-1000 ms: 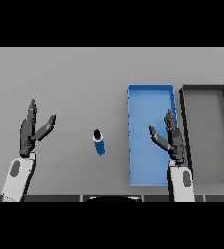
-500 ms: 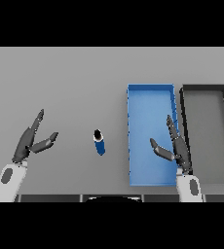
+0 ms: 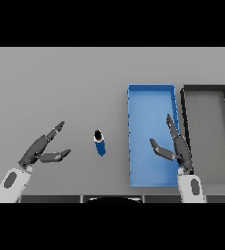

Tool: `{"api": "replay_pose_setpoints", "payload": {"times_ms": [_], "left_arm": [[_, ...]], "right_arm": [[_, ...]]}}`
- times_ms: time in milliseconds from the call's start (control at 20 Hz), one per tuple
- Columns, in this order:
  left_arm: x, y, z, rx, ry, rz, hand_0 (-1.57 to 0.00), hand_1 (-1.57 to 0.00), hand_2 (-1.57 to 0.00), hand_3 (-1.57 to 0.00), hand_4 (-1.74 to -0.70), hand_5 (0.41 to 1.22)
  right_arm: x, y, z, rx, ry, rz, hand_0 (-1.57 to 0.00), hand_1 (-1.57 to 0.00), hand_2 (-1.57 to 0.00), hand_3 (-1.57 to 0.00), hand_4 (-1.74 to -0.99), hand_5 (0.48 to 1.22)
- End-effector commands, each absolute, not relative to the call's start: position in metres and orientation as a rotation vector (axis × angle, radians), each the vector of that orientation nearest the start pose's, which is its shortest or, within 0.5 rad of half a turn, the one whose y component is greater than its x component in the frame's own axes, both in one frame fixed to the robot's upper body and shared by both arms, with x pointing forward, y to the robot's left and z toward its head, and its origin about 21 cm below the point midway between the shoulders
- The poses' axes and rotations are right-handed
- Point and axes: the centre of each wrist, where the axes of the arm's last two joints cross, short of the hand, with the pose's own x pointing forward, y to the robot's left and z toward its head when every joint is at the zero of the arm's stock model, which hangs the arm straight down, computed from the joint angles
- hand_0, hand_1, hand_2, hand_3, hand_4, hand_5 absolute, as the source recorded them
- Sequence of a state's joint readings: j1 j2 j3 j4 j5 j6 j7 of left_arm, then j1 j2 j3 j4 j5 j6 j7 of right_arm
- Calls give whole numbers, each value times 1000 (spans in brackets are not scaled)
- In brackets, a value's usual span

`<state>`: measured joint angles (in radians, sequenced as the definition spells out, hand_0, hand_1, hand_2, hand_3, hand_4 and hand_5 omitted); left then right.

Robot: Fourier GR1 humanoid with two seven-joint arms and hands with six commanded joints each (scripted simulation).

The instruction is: Pick up the blue pipe and place it into the blue bin.

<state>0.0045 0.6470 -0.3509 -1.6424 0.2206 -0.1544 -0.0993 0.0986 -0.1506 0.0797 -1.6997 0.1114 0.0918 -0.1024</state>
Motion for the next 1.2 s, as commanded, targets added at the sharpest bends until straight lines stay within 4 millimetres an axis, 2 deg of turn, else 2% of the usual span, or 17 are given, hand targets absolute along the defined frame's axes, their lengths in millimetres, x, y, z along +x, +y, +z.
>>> {"api": "replay_pose_setpoints", "payload": {"times_ms": [0,150,450,900,1050,1150], "left_arm": [[233,287,37,-128,-1465,-718,1,1,1,1,-1052,513],[226,265,33,-209,-1427,-776,1,1,1,1,-1086,480],[226,229,18,-303,-1404,-845,1,1,1,1,-1114,447],[248,174,-10,-364,-1378,-851,1,1,1,1,-1107,444],[258,164,-14,-349,-1422,-865,1,1,1,1,-1075,445],[261,156,-16,-409,-1428,-837,1,1,1,1,-1092,477]], "right_arm": [[222,-251,13,-75,-1672,328,1,1,1,1,-1229,606],[221,-251,12,-70,-1686,324,1,1,1,1,-1244,607],[223,-249,12,-65,-1675,314,1,1,1,1,-1265,616],[213,-253,13,-66,-1677,285,1,1,1,1,-1274,603],[215,-256,12,-75,-1668,294,1,1,1,1,-1267,598],[214,-252,11,-67,-1664,299,1,1,1,1,-1264,598]]}}
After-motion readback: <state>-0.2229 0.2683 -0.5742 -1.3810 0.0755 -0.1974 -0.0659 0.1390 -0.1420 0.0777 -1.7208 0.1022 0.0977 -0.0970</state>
